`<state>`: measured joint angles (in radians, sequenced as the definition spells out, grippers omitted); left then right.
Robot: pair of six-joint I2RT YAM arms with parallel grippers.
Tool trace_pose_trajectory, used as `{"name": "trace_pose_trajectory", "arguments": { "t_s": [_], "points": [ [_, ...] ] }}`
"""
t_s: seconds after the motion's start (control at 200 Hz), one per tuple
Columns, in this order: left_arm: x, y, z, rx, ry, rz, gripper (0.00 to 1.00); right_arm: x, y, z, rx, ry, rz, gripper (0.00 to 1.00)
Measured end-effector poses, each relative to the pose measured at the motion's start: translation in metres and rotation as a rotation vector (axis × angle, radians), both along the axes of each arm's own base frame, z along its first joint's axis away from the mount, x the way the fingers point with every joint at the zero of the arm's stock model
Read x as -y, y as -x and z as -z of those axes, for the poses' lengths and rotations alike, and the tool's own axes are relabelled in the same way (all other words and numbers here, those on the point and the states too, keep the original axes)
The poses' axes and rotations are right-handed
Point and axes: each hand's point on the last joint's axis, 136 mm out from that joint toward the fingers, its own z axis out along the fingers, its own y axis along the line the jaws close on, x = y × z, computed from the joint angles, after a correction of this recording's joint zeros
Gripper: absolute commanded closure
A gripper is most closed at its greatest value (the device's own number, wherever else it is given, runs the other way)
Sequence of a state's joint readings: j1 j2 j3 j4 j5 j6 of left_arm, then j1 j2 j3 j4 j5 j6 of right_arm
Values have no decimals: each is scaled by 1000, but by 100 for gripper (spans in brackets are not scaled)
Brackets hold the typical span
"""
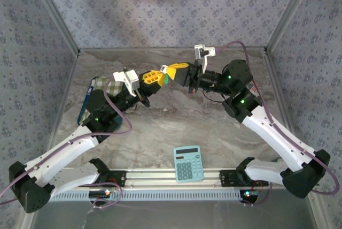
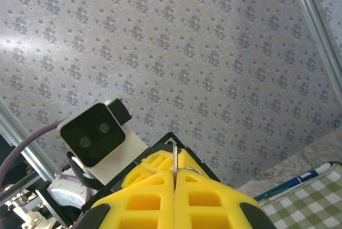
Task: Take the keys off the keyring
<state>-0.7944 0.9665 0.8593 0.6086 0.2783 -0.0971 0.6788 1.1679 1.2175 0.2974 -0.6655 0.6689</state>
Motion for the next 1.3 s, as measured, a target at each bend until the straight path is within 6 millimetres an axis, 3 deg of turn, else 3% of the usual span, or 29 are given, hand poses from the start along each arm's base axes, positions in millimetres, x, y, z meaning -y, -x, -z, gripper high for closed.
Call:
{"name": "trace_pose_trajectory", "arguments": {
  "t_s": [0.875,1.299],
  "points": [
    [-1,-25,23,57,-173,-388,100,-5,-22,18,-217,152,199,100],
    [-4,-30,24,67,-206,-458,100,-9,-24,18,-253,199,287,100]
  ]
}}
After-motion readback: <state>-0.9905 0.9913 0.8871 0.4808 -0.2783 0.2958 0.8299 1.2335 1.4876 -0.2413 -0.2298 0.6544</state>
